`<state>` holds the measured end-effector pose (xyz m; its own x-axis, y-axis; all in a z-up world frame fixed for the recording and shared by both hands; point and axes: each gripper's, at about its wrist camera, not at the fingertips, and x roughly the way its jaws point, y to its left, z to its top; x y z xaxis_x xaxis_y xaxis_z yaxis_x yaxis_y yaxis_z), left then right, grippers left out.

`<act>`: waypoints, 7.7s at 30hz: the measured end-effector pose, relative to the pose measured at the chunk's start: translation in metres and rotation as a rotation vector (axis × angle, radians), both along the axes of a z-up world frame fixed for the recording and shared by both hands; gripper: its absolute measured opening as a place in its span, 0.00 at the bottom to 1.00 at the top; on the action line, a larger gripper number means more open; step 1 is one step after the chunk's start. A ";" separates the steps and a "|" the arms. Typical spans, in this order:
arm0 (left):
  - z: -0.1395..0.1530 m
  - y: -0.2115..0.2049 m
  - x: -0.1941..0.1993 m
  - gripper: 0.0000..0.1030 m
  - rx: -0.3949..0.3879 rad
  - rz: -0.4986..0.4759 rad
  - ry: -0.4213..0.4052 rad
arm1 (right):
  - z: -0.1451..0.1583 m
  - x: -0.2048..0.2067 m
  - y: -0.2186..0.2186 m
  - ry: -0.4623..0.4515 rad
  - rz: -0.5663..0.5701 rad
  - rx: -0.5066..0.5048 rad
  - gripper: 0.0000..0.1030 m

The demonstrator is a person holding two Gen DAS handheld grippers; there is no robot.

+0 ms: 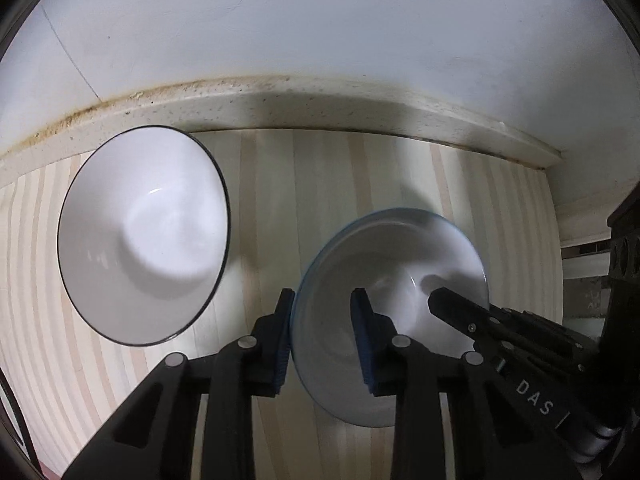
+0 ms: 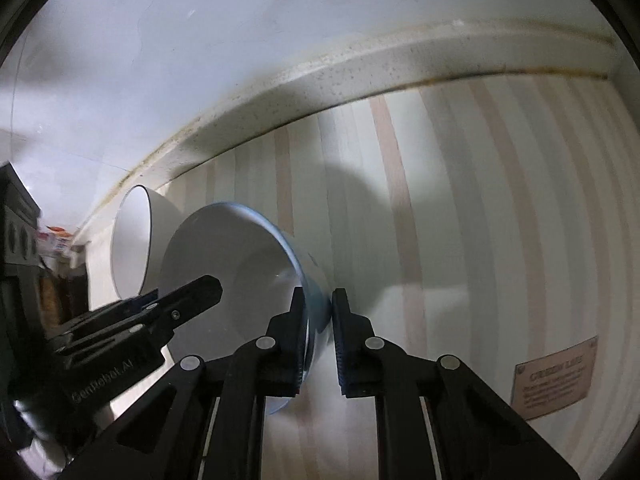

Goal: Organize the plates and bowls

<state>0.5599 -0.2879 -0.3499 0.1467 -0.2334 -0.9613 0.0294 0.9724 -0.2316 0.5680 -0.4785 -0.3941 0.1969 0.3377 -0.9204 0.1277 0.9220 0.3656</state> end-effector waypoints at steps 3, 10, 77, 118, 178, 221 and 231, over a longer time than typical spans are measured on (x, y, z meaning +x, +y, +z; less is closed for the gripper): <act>0.006 0.000 -0.004 0.25 -0.005 -0.012 -0.013 | 0.004 -0.004 0.001 0.001 -0.003 -0.009 0.13; 0.041 0.001 -0.030 0.25 -0.008 -0.047 -0.051 | 0.034 -0.018 0.001 -0.034 -0.003 -0.025 0.13; 0.048 -0.005 -0.189 0.25 -0.001 -0.178 0.122 | 0.054 -0.220 -0.013 0.207 -0.019 0.047 0.18; 0.091 0.119 -0.068 0.25 0.018 0.127 -0.125 | 0.071 0.002 0.111 -0.056 0.208 -0.024 0.12; 0.048 -0.028 -0.221 0.25 0.099 -0.211 0.068 | 0.064 -0.250 0.004 0.051 0.062 -0.055 0.14; 0.202 0.017 -0.286 0.26 -0.039 -0.190 -0.190 | 0.240 -0.353 0.009 -0.214 -0.024 -0.184 0.47; 0.142 0.021 -0.252 0.32 -0.068 -0.144 -0.060 | 0.216 -0.338 -0.003 -0.178 -0.036 -0.141 0.73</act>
